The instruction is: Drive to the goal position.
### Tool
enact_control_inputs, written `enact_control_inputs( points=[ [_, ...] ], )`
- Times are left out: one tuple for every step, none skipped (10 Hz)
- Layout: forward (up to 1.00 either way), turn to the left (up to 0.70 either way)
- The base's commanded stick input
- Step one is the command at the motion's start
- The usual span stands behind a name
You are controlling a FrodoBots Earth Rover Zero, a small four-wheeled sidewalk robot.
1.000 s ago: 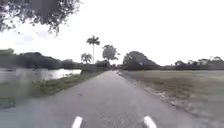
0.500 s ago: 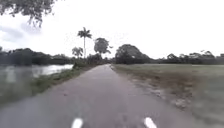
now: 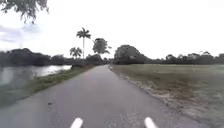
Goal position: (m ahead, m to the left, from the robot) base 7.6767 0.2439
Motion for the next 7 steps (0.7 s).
enact_control_inputs(
  points=[
    [0.85,0.16],
    [0.85,0.00],
    [0.85,0.00],
    [0.85,0.00],
    [0.85,0.00],
    [0.85,0.00],
    [0.85,0.00]
  ],
)
